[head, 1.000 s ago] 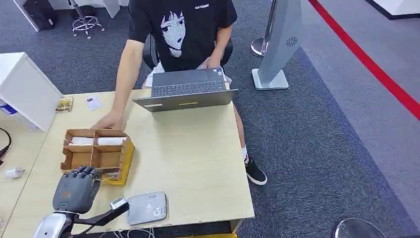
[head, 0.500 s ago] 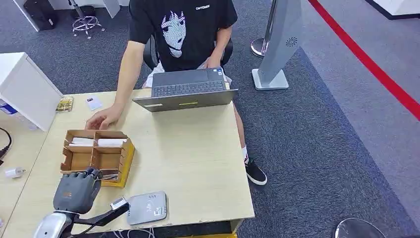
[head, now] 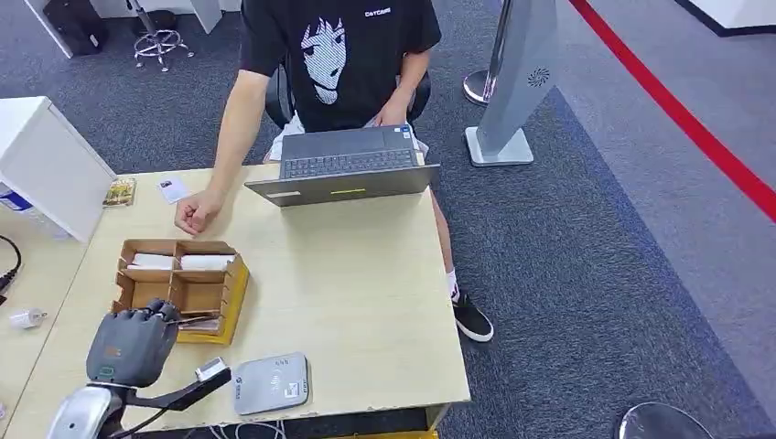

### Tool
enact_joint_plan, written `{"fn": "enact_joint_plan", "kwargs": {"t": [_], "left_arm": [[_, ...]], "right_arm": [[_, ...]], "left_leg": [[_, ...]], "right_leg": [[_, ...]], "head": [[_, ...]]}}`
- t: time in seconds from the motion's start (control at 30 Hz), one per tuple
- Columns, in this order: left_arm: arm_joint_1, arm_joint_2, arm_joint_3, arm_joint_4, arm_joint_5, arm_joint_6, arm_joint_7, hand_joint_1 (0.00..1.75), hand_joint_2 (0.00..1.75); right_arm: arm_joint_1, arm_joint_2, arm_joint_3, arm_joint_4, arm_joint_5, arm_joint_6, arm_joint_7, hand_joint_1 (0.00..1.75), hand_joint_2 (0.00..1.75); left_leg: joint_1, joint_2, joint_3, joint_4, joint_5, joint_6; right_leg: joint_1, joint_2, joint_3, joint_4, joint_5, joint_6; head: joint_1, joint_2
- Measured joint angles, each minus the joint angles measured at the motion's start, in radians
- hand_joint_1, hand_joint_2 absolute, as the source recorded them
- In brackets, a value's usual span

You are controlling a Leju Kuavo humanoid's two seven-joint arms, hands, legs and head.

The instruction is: Pass the card to the sensor for recognition and then transmit it.

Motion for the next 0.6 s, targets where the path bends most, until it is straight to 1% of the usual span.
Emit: {"fn": "enact_joint_plan", "kwargs": {"t": [0.13, 0.33, 0.47, 0.57, 0.6], "left_arm": [[-0.013, 0.008, 0.000, -0.083, 0.006, -0.013, -0.003, 1.75, 1.75], [-0.022, 0.007, -0.002, -0.182, 0.006, -0.010, -0.008, 1.75, 1.75], [-0.039, 0.006, -0.029, -0.283, 0.004, -0.019, -0.008, 1.75, 1.75], [-0.049, 0.006, -0.042, -0.327, 0.007, -0.026, -0.007, 1.75, 1.75], [-0.050, 0.006, -0.046, -0.341, 0.009, -0.026, -0.007, 1.75, 1.75]], "right_arm": [[0.000, 0.000, -0.006, 0.000, 0.009, -0.002, -0.001, 0.00, 1.75], [0.000, 0.000, -0.018, 0.000, 0.011, -0.010, -0.003, 0.00, 1.75], [-0.001, 0.000, -0.030, 0.000, 0.012, -0.019, -0.004, 0.00, 1.75], [0.000, 0.000, -0.033, 0.000, 0.013, -0.023, -0.004, 0.00, 1.75], [-0.001, 0.000, -0.037, 0.000, 0.012, -0.033, -0.004, 0.00, 1.75]], "left_leg": [[0.000, 0.000, 0.000, 0.000, 0.000, 0.000], [0.000, 0.000, 0.000, 0.000, 0.000, 0.000], [0.000, 0.000, 0.000, 0.000, 0.000, 0.000], [0.000, 0.000, 0.000, 0.000, 0.000, 0.000], [0.000, 0.000, 0.000, 0.000, 0.000, 0.000]], "right_leg": [[0.000, 0.000, 0.000, 0.000, 0.000, 0.000], [0.000, 0.000, 0.000, 0.000, 0.000, 0.000], [0.000, 0.000, 0.000, 0.000, 0.000, 0.000], [0.000, 0.000, 0.000, 0.000, 0.000, 0.000], [0.000, 0.000, 0.000, 0.000, 0.000, 0.000]], "head": [[0.000, 0.000], [0.000, 0.000], [0.000, 0.000], [0.000, 0.000], [0.000, 0.000]]}}
